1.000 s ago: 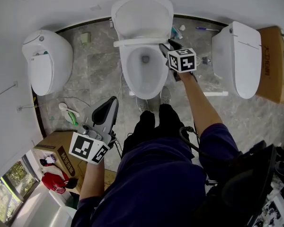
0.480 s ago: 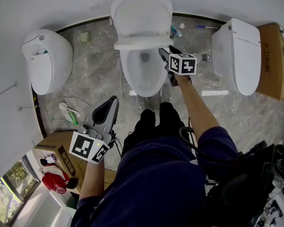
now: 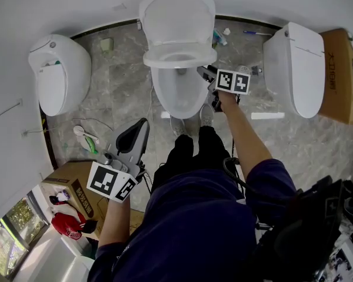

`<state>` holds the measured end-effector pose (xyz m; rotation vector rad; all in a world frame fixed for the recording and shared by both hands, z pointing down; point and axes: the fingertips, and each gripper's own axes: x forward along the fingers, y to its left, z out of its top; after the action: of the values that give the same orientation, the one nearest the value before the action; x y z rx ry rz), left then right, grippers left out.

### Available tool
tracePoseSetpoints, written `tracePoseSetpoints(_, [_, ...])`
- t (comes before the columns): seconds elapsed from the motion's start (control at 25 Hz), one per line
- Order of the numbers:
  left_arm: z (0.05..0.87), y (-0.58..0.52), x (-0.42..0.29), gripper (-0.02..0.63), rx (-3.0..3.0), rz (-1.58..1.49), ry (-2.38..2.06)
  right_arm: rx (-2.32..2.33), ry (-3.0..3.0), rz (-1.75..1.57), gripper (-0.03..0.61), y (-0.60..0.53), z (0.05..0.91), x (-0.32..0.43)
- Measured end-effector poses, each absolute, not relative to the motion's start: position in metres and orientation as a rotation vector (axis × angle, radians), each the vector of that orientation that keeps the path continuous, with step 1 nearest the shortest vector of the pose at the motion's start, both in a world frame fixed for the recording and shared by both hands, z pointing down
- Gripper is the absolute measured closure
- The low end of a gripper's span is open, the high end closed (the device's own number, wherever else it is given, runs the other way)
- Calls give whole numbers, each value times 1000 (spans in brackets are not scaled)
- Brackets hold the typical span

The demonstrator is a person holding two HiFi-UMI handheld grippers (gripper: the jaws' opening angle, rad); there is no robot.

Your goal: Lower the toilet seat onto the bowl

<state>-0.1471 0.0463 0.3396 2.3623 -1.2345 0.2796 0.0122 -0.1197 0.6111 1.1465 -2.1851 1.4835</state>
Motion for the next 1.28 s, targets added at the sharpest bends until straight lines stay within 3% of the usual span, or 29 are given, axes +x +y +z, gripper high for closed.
tracePoseSetpoints(0.56, [344, 55, -139, 612, 2352, 283, -1232, 810, -2372, 1557, 368, -81, 603, 2])
tracePoseSetpoints(1.0, [346, 60, -133, 612, 2340, 278, -1230, 741, -2302, 2039, 344, -74, 603, 4])
tracePoseSetpoints(1.28, [350, 60, -127, 612, 2329, 276, -1233, 791, -2214, 2124, 367, -72, 617, 11])
